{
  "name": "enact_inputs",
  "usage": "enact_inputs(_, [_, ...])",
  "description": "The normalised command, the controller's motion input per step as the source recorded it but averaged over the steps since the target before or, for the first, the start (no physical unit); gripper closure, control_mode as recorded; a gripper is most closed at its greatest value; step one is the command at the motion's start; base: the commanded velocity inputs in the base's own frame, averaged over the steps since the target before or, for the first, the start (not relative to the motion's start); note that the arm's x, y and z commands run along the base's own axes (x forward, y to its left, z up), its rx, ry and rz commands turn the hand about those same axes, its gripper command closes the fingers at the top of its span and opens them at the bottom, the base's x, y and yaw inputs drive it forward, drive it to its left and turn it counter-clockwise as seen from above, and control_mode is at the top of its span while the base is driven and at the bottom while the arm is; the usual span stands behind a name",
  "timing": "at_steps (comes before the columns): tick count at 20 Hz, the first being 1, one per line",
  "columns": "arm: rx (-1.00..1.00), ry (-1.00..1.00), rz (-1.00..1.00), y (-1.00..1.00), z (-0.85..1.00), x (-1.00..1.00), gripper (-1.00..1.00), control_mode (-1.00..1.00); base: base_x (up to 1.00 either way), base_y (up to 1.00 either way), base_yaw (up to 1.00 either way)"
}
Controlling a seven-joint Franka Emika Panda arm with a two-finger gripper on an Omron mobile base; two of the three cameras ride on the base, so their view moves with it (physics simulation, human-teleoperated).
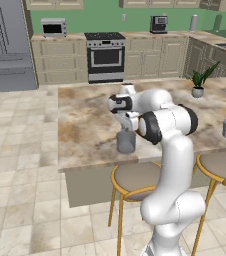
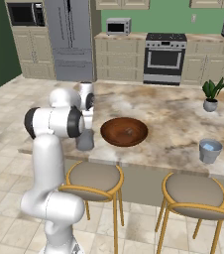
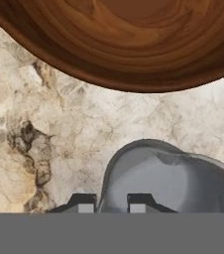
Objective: There are four ice cubes in the ice bowl. Place two ice cubes in each glass of water.
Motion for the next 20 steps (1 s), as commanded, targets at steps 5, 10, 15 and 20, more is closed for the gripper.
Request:
enact_inputs(5, [0.00, 0.00, 0.00, 0.00, -0.52, 0.00, 1.00, -1.00, 0.00, 0.00, 0.00])
enact_inputs(10, [0.00, -0.03, 0.00, -0.05, -0.26, -0.51, 1.00, -1.00, 0.00, 0.00, 0.00])
enact_inputs(15, [0.00, -0.08, 0.00, -0.05, -0.03, -0.64, -1.00, -1.00, 0.00, 0.00, 0.00])
enact_inputs(20, [0.00, -0.04, -0.01, -0.12, -0.07, -0.33, -1.00, -1.00, 0.00, 0.00, 0.00])
